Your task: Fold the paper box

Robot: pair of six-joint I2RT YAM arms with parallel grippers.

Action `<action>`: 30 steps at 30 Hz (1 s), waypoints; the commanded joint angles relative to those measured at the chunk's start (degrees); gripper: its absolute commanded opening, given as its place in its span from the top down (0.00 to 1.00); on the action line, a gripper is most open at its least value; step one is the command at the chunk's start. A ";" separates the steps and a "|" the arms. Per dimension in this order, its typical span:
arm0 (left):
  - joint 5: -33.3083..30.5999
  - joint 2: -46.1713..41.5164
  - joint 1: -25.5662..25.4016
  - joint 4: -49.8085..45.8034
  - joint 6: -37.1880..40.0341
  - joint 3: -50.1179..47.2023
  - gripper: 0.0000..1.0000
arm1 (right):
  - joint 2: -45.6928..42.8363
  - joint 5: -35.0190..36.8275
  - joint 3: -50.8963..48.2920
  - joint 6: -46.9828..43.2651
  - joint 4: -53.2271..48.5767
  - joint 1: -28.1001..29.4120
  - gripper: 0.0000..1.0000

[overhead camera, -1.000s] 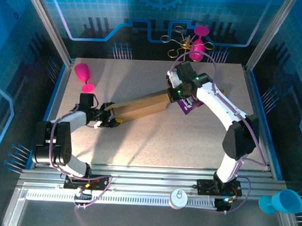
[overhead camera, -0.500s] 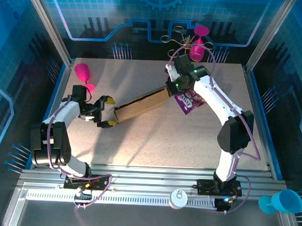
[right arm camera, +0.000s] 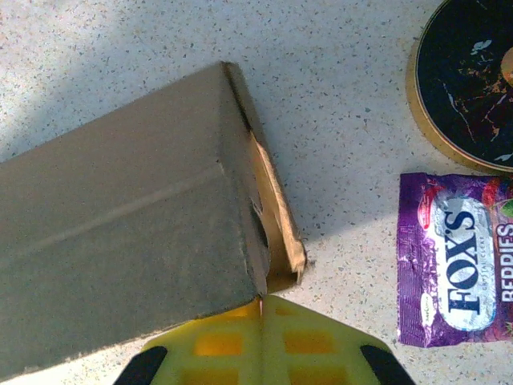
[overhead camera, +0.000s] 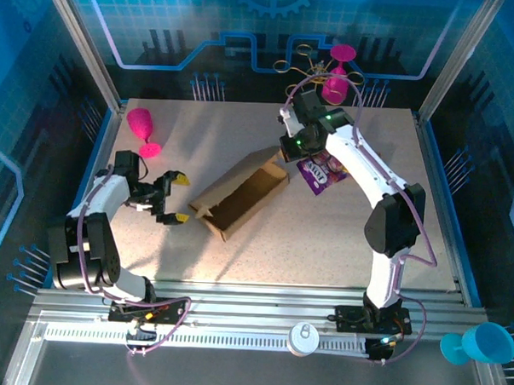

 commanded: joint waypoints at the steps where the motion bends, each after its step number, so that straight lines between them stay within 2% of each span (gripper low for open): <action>1: 3.00 -0.93 -1.22 3.76 -3.20 -1.56 0.07 | -0.25 -0.81 -1.64 0.78 0.45 1.49 1.00; 3: 2.63 -0.82 -1.72 3.27 -2.52 -1.51 0.09 | -0.71 -0.48 -3.36 0.48 0.81 1.54 1.00; 7: 1.35 -1.49 -1.89 1.28 0.06 -2.46 0.14 | -6.46 0.00 -15.93 -1.32 8.63 1.30 1.00; 10: 0.47 -2.49 -1.89 -1.54 2.48 -3.61 0.14 | -9.45 -1.03 -21.13 -1.39 11.01 0.42 1.00; 15: -3.23 -3.54 -2.13 -7.65 8.79 -3.26 0.14 | -9.46 -1.74 -21.95 -1.61 10.18 0.37 1.00; 21: -4.40 -2.90 -5.36 -7.14 12.66 -3.76 0.09 | -9.04 -2.06 -25.28 -2.43 11.62 -0.10 1.00; 25: -8.00 -1.03 -8.33 -7.95 15.86 -2.29 0.17 | -9.74 -3.83 -24.33 -0.10 12.17 -1.79 1.00; 28: -12.34 -0.26 -9.31 -9.38 18.19 -2.05 0.25 | -10.39 -7.08 -22.57 4.36 12.59 -3.91 0.83; 30: -13.21 0.08 -9.69 -7.92 18.36 -3.09 0.26 | -10.34 -10.36 -22.29 7.47 13.07 -5.29 0.74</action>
